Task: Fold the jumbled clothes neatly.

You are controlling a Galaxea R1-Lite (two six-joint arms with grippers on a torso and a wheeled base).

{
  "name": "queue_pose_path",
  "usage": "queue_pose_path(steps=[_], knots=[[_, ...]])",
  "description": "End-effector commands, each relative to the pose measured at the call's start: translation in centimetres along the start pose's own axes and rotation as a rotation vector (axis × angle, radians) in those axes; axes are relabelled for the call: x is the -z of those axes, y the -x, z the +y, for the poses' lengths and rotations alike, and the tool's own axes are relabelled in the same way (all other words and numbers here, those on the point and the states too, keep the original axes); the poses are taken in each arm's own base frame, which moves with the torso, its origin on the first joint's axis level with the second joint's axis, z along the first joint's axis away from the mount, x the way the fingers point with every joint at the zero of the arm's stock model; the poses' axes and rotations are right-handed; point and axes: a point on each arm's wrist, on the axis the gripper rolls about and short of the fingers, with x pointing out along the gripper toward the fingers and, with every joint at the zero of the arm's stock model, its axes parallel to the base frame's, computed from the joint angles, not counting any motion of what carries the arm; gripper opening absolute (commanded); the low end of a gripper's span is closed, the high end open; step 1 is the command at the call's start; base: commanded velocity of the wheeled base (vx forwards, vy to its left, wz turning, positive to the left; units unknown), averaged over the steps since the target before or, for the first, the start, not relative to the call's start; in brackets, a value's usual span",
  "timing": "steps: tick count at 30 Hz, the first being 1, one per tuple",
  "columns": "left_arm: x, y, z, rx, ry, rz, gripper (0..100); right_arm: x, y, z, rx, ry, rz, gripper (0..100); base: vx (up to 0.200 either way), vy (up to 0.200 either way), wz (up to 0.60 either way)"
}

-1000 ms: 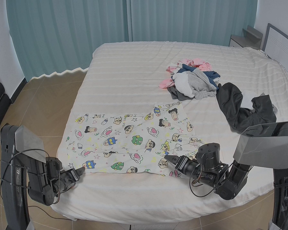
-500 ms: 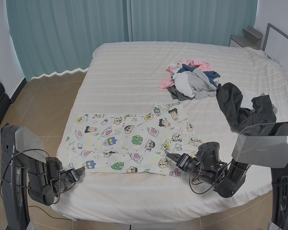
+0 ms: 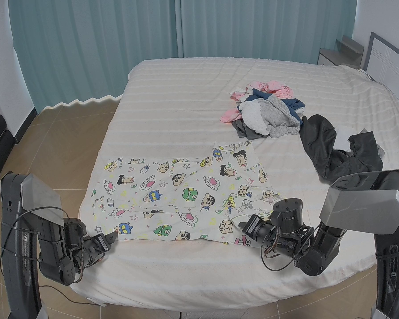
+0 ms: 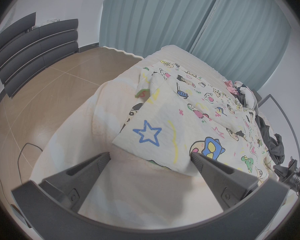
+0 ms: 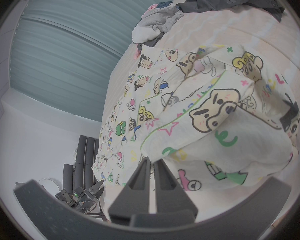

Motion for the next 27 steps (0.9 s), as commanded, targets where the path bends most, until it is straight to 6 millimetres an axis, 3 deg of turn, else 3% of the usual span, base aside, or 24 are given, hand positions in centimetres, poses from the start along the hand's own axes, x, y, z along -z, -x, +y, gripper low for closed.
queue_pose_path(steps=[1,14,27], knots=[[-0.1,-0.1,0.0,0.006,0.001,-0.014,100,0.2,0.8,1.2,-0.030,0.010,0.003,0,0.000,0.000,0.00],[-0.1,-0.1,0.0,0.006,0.001,-0.014,100,1.9,1.6,2.8,-0.061,0.084,0.031,0,0.000,0.000,0.00],[-0.1,-0.1,0.0,0.006,0.001,-0.014,100,1.1,2.8,4.6,-0.105,0.095,-0.011,0,0.000,0.000,0.00]])
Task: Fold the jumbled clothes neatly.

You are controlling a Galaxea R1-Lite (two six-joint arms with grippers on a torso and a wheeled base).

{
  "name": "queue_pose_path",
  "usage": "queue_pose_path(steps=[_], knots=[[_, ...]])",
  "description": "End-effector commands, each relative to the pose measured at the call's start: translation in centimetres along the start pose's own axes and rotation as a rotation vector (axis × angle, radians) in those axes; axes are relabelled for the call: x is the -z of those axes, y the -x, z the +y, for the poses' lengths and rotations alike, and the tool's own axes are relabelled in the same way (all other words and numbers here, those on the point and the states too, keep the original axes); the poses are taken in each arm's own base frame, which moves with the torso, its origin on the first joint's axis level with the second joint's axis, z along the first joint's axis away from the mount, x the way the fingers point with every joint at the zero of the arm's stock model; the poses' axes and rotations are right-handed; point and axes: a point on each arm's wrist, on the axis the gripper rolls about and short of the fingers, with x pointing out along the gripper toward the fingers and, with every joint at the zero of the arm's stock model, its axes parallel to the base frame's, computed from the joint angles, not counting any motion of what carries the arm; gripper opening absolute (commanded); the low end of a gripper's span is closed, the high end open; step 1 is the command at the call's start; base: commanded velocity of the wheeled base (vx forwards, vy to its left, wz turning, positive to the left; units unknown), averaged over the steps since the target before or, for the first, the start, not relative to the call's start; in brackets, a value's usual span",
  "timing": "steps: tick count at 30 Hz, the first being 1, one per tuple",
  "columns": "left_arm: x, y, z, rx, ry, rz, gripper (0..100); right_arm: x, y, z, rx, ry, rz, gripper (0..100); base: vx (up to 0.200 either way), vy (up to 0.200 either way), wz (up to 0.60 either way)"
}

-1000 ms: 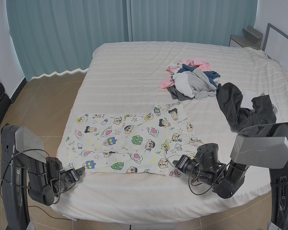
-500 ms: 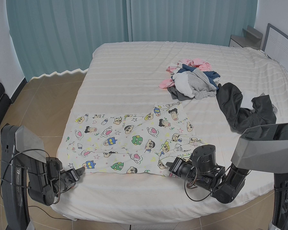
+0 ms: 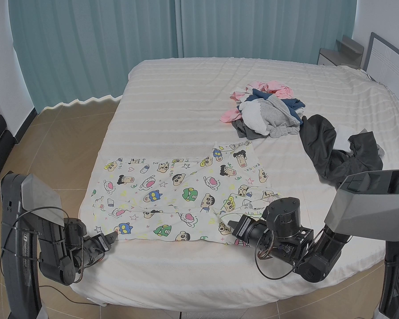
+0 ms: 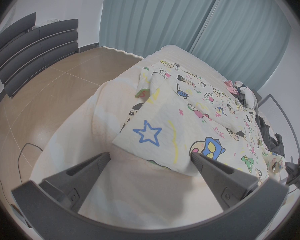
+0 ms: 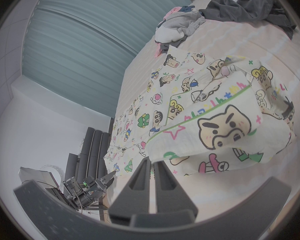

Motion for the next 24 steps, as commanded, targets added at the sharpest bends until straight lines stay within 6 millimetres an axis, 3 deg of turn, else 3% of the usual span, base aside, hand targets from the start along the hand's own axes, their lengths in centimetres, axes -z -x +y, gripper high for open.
queue_pose_path(steps=[1,9,24], knots=[[-0.1,-0.1,-0.1,0.008,0.000,-0.014,100,-0.5,0.6,0.7,-0.022,0.003,-0.010,0,0.000,0.000,0.00],[-0.1,-0.1,0.0,0.006,0.001,-0.016,100,0.7,1.1,0.7,0.045,0.025,0.066,0,0.000,0.000,0.00],[-0.1,-0.1,0.0,0.006,0.001,-0.016,100,-0.2,1.9,1.9,0.065,0.029,0.087,0,0.000,0.000,0.00]])
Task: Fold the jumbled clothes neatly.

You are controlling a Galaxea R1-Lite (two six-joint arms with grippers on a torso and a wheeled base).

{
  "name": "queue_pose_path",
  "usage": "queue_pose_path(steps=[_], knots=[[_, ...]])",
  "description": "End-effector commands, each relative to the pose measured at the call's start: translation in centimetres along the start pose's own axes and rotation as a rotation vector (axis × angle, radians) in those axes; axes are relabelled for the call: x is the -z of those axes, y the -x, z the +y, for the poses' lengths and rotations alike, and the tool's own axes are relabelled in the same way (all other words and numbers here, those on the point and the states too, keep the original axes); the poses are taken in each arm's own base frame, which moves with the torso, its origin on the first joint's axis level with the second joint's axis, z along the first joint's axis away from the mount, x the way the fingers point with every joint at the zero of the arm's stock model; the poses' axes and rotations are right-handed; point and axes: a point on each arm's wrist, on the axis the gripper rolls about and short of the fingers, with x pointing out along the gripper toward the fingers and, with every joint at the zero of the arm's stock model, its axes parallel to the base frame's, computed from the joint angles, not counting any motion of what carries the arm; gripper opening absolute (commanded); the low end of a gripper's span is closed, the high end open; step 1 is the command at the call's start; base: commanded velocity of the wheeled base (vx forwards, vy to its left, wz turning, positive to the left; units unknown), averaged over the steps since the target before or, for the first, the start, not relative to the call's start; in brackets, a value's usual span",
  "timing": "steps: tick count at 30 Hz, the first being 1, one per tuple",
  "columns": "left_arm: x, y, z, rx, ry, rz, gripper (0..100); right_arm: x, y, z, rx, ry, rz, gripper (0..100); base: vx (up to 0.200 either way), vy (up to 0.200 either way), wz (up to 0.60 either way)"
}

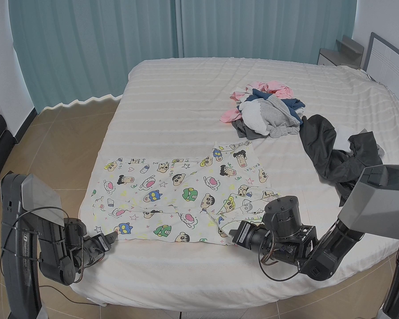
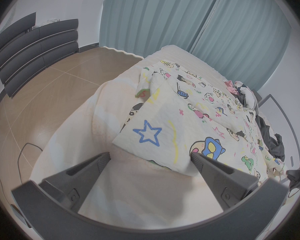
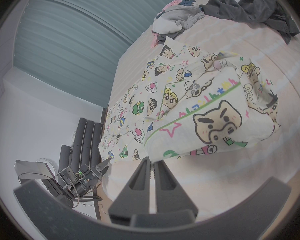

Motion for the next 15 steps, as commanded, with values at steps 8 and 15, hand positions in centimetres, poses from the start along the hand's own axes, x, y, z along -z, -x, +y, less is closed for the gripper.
queue_pose_path(steps=[8,15], knots=[[-0.1,0.0,-0.1,0.007,0.001,-0.014,100,-0.3,0.3,0.5,-0.016,0.000,-0.007,0,0.000,0.000,0.00],[-0.1,0.0,-0.1,0.007,0.001,-0.014,100,1.1,-0.7,-0.9,0.069,0.011,0.064,0,0.000,0.000,0.00]])
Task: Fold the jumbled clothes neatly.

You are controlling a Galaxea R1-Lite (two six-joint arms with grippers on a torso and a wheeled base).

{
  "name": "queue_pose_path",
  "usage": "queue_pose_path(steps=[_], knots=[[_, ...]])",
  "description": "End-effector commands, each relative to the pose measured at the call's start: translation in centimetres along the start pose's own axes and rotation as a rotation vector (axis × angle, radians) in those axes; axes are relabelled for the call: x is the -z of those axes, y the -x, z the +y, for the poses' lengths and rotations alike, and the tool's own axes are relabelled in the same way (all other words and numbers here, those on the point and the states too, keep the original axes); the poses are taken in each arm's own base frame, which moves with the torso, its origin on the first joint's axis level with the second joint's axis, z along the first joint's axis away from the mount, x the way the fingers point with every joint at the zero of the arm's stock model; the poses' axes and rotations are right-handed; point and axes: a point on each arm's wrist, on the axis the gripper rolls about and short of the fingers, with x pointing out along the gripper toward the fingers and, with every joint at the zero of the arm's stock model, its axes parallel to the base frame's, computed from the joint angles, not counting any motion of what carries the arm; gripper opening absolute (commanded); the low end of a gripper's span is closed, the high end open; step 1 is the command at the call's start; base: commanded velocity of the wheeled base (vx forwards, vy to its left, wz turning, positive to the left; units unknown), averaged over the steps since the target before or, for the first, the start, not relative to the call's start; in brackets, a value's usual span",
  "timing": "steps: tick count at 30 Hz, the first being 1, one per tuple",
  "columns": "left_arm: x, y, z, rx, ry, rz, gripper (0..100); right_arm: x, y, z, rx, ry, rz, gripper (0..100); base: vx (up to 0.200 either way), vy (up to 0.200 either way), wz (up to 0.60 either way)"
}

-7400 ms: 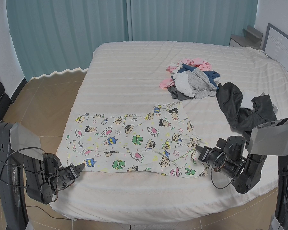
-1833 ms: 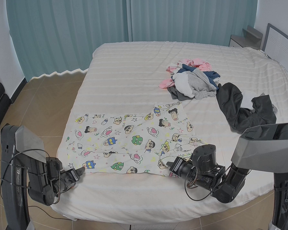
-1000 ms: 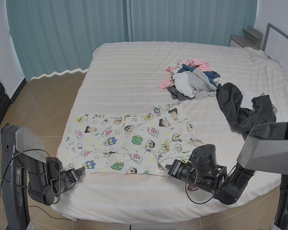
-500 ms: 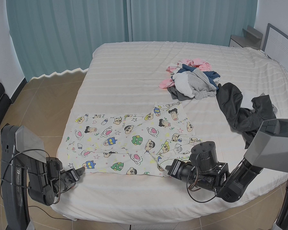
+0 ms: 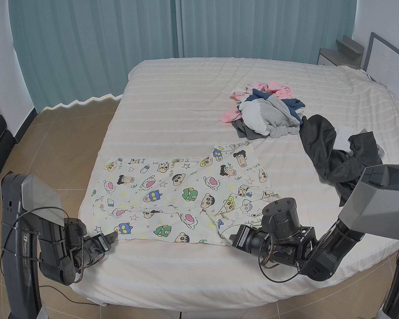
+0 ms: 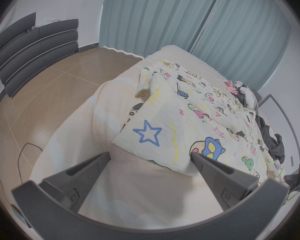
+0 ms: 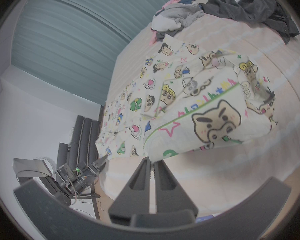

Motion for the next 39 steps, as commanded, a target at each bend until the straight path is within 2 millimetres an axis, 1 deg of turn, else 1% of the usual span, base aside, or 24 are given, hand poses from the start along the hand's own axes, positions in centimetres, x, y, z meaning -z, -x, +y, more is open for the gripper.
queue_pose_path(steps=[1,4,5,8,13,18,20,24,28,32,35,39], knots=[[-0.1,0.0,-0.1,0.007,0.001,-0.015,100,0.9,-1.0,-0.9,0.043,0.005,0.035,0,0.000,0.000,0.00],[-0.1,-0.1,-0.1,0.008,0.000,-0.014,100,1.0,-1.4,-1.2,0.044,-0.004,0.045,0,0.000,0.000,0.00],[-0.1,-0.1,-0.1,0.007,0.001,-0.015,100,0.9,-1.6,-1.1,0.040,-0.008,0.042,100,0.000,0.000,0.00],[-0.1,-0.1,-0.1,0.007,0.001,-0.015,100,0.8,-2.2,-1.1,0.035,-0.020,0.029,100,0.000,0.000,0.00],[-0.1,-0.1,0.0,0.006,0.001,-0.012,100,0.3,-2.0,-1.0,0.024,-0.031,0.006,100,0.000,0.000,0.00],[-0.1,-0.1,0.0,0.006,0.001,-0.012,100,-0.7,-0.6,-1.5,0.044,-0.028,-0.013,100,0.000,0.000,0.00],[0.0,-0.1,0.0,0.005,0.001,-0.011,100,-0.8,-0.5,-2.0,0.057,-0.024,-0.014,100,0.000,0.000,0.00],[-0.1,-0.1,0.0,0.006,0.001,-0.012,100,-1.2,-1.1,-3.1,0.086,-0.040,-0.025,100,0.000,0.000,0.00],[-0.1,-0.1,0.0,0.005,0.002,-0.014,100,-1.6,-1.4,-3.9,0.110,-0.053,-0.032,100,0.000,0.000,0.00],[-0.1,-0.1,0.0,0.005,0.002,-0.014,100,-2.3,-1.9,-4.2,0.126,-0.066,-0.079,100,0.000,0.000,0.00],[-0.1,-0.1,0.0,0.005,0.002,-0.014,100,-2.7,-2.7,-4.6,0.140,-0.072,-0.128,100,0.000,0.000,0.00],[-0.1,-0.1,0.0,0.005,0.002,-0.014,100,-3.0,-2.8,-4.6,0.126,-0.077,-0.156,100,0.000,0.000,0.00]])
